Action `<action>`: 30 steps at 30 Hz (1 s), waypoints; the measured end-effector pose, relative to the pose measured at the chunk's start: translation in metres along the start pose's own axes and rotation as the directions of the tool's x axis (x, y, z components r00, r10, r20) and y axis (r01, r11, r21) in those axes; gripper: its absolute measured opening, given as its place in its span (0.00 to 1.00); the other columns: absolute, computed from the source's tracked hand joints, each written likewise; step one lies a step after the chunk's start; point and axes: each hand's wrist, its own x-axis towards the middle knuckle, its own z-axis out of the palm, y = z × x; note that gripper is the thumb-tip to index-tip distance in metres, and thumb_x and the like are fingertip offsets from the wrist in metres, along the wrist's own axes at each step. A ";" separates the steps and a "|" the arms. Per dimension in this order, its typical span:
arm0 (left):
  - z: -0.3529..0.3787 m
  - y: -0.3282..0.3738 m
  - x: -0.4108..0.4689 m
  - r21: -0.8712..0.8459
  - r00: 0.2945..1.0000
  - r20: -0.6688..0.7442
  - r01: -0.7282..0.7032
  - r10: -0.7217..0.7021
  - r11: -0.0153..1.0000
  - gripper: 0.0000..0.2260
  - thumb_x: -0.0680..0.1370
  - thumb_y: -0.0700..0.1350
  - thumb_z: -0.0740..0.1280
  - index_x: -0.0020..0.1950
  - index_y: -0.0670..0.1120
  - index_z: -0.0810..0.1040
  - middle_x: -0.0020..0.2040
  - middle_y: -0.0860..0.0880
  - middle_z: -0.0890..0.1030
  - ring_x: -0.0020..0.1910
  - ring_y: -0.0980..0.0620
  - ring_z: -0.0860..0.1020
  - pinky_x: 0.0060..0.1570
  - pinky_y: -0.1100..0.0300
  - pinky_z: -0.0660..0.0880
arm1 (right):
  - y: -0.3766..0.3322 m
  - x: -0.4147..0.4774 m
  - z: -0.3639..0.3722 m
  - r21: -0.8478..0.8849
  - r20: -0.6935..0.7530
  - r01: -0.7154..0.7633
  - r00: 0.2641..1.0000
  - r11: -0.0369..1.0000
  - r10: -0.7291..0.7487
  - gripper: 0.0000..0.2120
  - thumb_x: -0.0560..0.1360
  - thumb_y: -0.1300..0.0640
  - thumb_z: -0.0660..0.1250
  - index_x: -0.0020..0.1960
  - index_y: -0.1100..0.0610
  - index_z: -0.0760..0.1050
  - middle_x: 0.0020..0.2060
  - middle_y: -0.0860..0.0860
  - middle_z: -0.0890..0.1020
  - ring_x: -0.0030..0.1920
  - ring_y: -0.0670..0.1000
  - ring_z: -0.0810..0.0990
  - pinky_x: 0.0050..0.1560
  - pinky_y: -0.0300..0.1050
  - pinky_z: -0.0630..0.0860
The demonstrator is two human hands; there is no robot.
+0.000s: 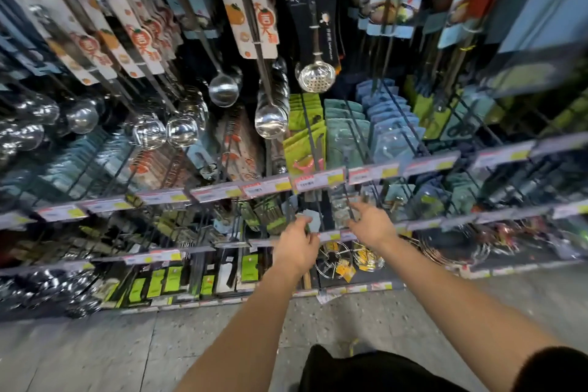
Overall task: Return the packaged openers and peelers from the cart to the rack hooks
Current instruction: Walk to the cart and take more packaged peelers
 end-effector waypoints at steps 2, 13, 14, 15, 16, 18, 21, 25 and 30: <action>0.007 0.004 -0.006 0.101 0.996 0.057 -0.069 0.063 0.992 0.20 0.84 0.51 0.62 0.76 0.54 0.70 0.73 0.48 0.77 0.65 0.42 0.80 0.61 0.45 0.79 | 0.012 -0.022 -0.001 -0.023 -0.023 -0.025 0.999 0.999 0.024 0.23 0.80 0.53 0.66 0.75 0.53 0.71 0.62 0.57 0.83 0.49 0.57 0.83 0.47 0.47 0.80; 0.082 0.082 -0.062 0.305 0.795 0.407 -0.583 0.451 0.753 0.22 0.82 0.51 0.64 0.76 0.50 0.71 0.71 0.45 0.78 0.68 0.40 0.77 0.64 0.46 0.76 | 0.120 -0.177 -0.019 0.135 -0.220 -0.391 0.884 0.910 0.412 0.24 0.77 0.54 0.64 0.73 0.49 0.72 0.65 0.58 0.80 0.65 0.61 0.78 0.59 0.52 0.76; 0.091 0.097 -0.068 0.305 0.768 0.439 -0.615 0.466 0.727 0.22 0.82 0.51 0.64 0.76 0.50 0.70 0.71 0.44 0.78 0.69 0.40 0.76 0.64 0.47 0.75 | 0.133 -0.191 -0.025 0.158 -0.238 -0.428 0.858 0.890 0.455 0.23 0.78 0.54 0.64 0.72 0.48 0.72 0.65 0.58 0.80 0.65 0.62 0.78 0.59 0.52 0.76; 0.099 0.111 -0.074 0.305 0.741 0.458 -0.650 0.491 0.697 0.23 0.82 0.51 0.65 0.77 0.49 0.70 0.71 0.44 0.77 0.70 0.40 0.75 0.65 0.47 0.74 | 0.146 -0.203 -0.032 0.182 -0.252 -0.456 0.835 0.871 0.490 0.22 0.79 0.54 0.64 0.73 0.48 0.72 0.65 0.58 0.80 0.65 0.62 0.78 0.59 0.52 0.76; 0.112 0.128 -0.082 0.309 0.704 0.479 -0.694 0.525 0.650 0.24 0.81 0.52 0.66 0.77 0.50 0.70 0.72 0.44 0.77 0.70 0.40 0.75 0.65 0.47 0.74 | 0.162 -0.215 -0.040 0.217 -0.268 -0.482 0.807 0.849 0.526 0.22 0.79 0.54 0.65 0.73 0.49 0.73 0.65 0.57 0.80 0.66 0.61 0.77 0.60 0.52 0.76; 0.139 0.164 -0.101 0.316 0.633 0.519 -0.767 0.575 0.559 0.24 0.80 0.54 0.67 0.76 0.51 0.71 0.71 0.45 0.77 0.69 0.41 0.76 0.65 0.48 0.74 | 0.195 -0.236 -0.055 0.292 -0.305 -0.498 0.761 0.816 0.573 0.23 0.78 0.55 0.64 0.73 0.50 0.73 0.65 0.58 0.81 0.67 0.61 0.77 0.62 0.51 0.75; 0.190 0.222 -0.133 0.310 0.544 0.565 -0.837 0.620 0.452 0.24 0.80 0.55 0.66 0.75 0.51 0.72 0.69 0.45 0.78 0.68 0.41 0.77 0.64 0.48 0.75 | 0.250 -0.263 -0.082 0.352 -0.346 -0.522 0.699 0.777 0.626 0.25 0.77 0.55 0.64 0.75 0.50 0.72 0.65 0.59 0.81 0.67 0.60 0.77 0.64 0.50 0.74; 0.261 0.303 -0.175 0.310 0.460 0.614 -0.888 0.641 0.340 0.24 0.80 0.55 0.65 0.75 0.51 0.71 0.69 0.46 0.78 0.68 0.41 0.77 0.64 0.48 0.74 | 0.335 -0.300 -0.133 0.359 -0.407 -0.540 0.643 0.761 0.648 0.25 0.79 0.53 0.64 0.75 0.54 0.70 0.70 0.56 0.77 0.70 0.58 0.75 0.66 0.49 0.72; 0.337 0.399 -0.212 0.319 0.401 0.646 -0.915 0.650 0.247 0.24 0.81 0.56 0.64 0.76 0.50 0.70 0.71 0.45 0.77 0.69 0.41 0.76 0.67 0.48 0.73 | 0.431 -0.351 -0.200 0.341 -0.456 -0.582 0.584 0.738 0.671 0.26 0.79 0.53 0.63 0.76 0.53 0.68 0.71 0.54 0.75 0.70 0.56 0.74 0.65 0.49 0.73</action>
